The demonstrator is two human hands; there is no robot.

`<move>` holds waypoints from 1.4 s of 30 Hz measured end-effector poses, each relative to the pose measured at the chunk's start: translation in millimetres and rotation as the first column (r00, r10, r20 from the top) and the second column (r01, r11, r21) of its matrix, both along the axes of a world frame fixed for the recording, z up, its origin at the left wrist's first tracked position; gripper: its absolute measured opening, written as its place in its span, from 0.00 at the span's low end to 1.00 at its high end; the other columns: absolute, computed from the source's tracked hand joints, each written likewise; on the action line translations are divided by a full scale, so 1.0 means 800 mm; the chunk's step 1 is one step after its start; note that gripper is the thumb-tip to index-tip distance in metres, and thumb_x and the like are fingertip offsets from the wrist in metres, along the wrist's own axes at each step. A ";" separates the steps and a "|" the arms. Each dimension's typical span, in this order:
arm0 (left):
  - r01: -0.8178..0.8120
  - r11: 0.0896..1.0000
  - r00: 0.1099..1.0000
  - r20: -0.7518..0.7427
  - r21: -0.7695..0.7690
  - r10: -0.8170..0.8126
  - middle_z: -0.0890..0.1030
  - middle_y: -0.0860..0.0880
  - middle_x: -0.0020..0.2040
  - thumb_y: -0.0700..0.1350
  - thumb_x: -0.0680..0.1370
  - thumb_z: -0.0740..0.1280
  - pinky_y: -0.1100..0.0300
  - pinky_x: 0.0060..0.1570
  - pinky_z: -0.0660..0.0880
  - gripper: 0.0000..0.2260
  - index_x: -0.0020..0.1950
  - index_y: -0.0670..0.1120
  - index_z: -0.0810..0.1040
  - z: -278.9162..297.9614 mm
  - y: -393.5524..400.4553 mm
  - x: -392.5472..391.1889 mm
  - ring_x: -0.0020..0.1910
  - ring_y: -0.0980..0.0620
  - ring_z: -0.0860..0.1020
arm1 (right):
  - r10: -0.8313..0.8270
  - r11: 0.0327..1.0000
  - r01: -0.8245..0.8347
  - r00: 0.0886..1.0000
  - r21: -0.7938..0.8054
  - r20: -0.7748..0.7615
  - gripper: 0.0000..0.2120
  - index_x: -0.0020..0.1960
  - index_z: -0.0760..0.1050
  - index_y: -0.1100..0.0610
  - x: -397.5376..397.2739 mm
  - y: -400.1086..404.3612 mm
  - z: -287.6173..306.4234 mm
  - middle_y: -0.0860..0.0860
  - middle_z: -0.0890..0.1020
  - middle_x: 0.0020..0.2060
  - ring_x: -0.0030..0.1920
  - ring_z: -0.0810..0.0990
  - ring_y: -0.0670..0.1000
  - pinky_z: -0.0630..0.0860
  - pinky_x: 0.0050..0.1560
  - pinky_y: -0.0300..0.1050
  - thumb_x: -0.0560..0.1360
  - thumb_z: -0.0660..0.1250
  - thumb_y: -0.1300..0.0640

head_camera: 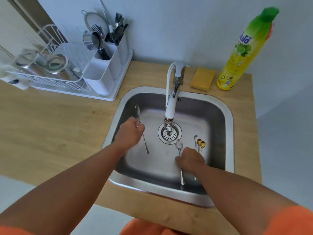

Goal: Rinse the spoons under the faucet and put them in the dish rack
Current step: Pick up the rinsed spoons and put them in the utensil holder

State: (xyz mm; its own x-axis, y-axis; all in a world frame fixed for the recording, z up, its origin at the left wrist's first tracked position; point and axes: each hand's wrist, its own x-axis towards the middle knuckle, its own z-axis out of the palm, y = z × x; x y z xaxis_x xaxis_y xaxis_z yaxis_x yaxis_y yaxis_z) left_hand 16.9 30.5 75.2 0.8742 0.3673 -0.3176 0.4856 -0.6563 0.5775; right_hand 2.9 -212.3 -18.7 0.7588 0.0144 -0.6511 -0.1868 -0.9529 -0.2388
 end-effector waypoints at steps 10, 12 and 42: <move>0.101 0.987 0.883 0.446 0.121 -0.146 0.78 0.51 0.38 0.47 0.80 0.68 0.49 0.43 0.76 0.07 0.46 0.45 0.74 0.174 0.088 0.045 0.40 0.44 0.80 | 0.215 0.960 -0.235 0.967 0.150 0.136 0.09 0.41 0.71 0.54 -0.014 0.065 0.032 0.51 0.80 0.40 0.44 0.82 0.58 0.71 0.39 0.45 0.73 0.61 0.48; 0.060 0.981 0.837 0.527 0.183 -0.150 0.78 0.51 0.40 0.48 0.80 0.67 0.47 0.44 0.77 0.07 0.47 0.45 0.74 0.201 0.111 0.064 0.41 0.44 0.79 | 0.237 0.944 -0.276 0.948 0.179 0.213 0.10 0.47 0.74 0.55 -0.017 0.078 0.043 0.53 0.83 0.44 0.47 0.83 0.60 0.76 0.45 0.48 0.75 0.61 0.48; -0.194 0.970 0.899 0.423 0.146 0.117 0.79 0.44 0.56 0.50 0.79 0.69 0.52 0.48 0.73 0.07 0.51 0.48 0.77 0.106 0.201 0.113 0.48 0.46 0.78 | -0.377 0.636 -0.153 0.793 0.756 0.478 0.01 0.41 0.80 0.52 0.159 0.256 0.304 0.48 0.85 0.32 0.37 0.86 0.50 0.85 0.45 0.53 0.70 0.72 0.56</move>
